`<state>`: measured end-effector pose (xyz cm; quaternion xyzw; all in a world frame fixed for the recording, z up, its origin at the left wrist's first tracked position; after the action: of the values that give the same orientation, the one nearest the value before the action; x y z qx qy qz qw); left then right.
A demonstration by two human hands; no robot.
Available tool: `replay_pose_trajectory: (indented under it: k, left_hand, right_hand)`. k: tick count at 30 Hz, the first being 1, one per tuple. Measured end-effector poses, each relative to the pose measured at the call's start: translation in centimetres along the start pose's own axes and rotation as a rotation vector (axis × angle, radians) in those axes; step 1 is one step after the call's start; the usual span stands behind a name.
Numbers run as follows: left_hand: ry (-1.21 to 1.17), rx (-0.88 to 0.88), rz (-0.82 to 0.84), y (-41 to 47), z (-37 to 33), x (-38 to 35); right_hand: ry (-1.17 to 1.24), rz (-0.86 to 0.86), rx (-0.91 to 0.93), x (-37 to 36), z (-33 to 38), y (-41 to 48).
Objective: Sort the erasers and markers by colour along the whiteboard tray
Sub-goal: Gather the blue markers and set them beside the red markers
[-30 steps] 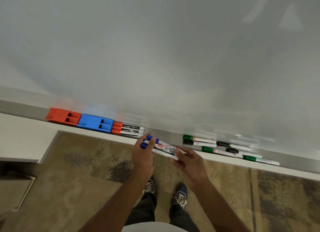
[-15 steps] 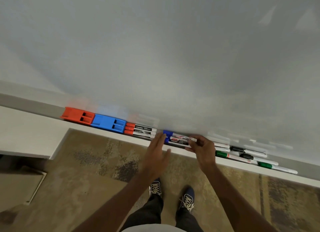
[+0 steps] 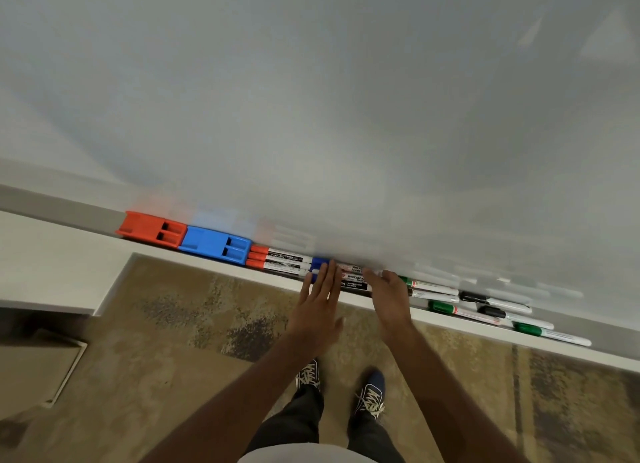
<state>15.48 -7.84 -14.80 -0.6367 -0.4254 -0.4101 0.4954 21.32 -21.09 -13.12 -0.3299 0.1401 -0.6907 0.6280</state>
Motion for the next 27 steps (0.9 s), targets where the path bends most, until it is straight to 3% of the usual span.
replay_pose_trajectory:
  k: [8,15,21,27]
  left_hand:
    - [0.008,0.014,0.041,0.0,-0.2,0.1]
    - [-0.274,-0.020,-0.106,-0.3,-2.2,2.3]
    - [-0.442,0.014,-0.180,-0.1,-4.7,3.3]
    - [-0.590,0.005,-0.248,0.0,-7.7,3.4]
  right_hand:
    - [-0.055,0.040,-0.035,0.4,0.5,-1.1]
    - [-0.636,-0.179,0.521,7.6,3.1,-2.5]
    - [-1.034,-0.262,0.673,14.5,1.3,-0.7]
    - [-1.191,-0.156,0.640,17.5,-0.5,1.4]
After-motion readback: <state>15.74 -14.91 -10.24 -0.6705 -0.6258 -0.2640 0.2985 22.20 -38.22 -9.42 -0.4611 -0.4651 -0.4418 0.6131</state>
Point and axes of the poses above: each hand's wrist, its own y-axis towards the middle knuckle, its own x-axis out of the back of the hand, z = x × y, the point moved 8 cm from there along y, towards the middle knuckle, and after that the axes turned 1 degree about -x, right-handed, at the moved point
